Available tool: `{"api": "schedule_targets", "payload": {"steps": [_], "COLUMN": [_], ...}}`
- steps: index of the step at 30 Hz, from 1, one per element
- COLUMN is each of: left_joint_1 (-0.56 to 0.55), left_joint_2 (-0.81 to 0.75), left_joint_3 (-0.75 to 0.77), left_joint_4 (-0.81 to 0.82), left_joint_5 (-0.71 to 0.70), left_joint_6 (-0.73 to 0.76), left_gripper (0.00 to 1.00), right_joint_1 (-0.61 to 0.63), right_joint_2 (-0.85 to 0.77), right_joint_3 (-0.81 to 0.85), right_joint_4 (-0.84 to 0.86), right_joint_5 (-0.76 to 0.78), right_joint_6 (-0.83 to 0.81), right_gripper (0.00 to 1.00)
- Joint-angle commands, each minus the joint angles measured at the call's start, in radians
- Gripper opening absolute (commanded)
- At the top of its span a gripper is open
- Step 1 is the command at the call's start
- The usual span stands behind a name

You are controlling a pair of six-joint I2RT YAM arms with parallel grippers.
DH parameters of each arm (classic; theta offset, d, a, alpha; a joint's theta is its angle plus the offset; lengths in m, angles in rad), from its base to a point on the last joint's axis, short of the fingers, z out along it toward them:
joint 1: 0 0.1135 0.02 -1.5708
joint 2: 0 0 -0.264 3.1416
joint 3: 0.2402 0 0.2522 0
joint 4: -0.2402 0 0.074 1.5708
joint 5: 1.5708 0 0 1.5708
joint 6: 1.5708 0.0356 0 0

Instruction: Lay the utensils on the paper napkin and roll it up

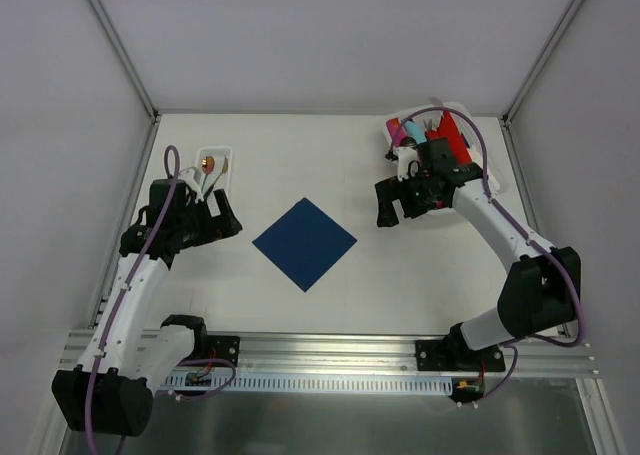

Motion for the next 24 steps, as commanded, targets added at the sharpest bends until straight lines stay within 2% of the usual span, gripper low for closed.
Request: {"api": "schedule_targets", "payload": {"steps": [1, 4, 6, 10, 13, 14, 16, 19, 24], "left_joint_1": [0.006, 0.031, 0.045, 0.065, 0.066, 0.087, 0.094, 0.094, 0.12], "left_joint_2": [-0.005, 0.047, 0.132, 0.312, 0.463, 0.548, 0.622, 0.753, 0.958], "left_joint_3": [0.04, 0.113, 0.203, 0.365, 0.488, 0.521, 0.6, 0.692, 0.871], "left_joint_4": [0.023, 0.012, -0.007, -0.01, -0.028, -0.036, -0.042, -0.042, -0.042], "left_joint_5": [-0.009, -0.057, -0.118, -0.133, -0.211, -0.218, -0.213, -0.212, -0.14], "left_joint_6": [0.058, 0.106, 0.143, 0.252, 0.287, 0.286, 0.295, 0.332, 0.396], "left_gripper": [0.99, 0.99, 0.99, 0.98, 0.86, 0.75, 0.67, 0.57, 0.5], "right_joint_1": [0.0, 0.001, 0.0, 0.0, 0.001, 0.0, 0.0, 0.001, -0.002], "right_joint_2": [0.028, 0.054, 0.071, 0.099, 0.111, 0.117, 0.128, 0.162, 0.2], "right_joint_3": [0.046, 0.075, 0.09, 0.124, 0.137, 0.143, 0.152, 0.17, 0.176], "right_joint_4": [0.003, 0.003, 0.002, 0.002, 0.002, 0.002, 0.002, 0.002, 0.011], "right_joint_5": [-0.039, -0.039, -0.05, -0.047, -0.044, -0.044, -0.045, -0.055, -0.067], "right_joint_6": [0.028, 0.037, 0.037, 0.037, 0.036, 0.037, 0.039, 0.048, 0.054], "right_gripper": [0.99, 0.99, 0.99, 0.99, 0.99, 0.99, 0.99, 0.99, 0.99]}}
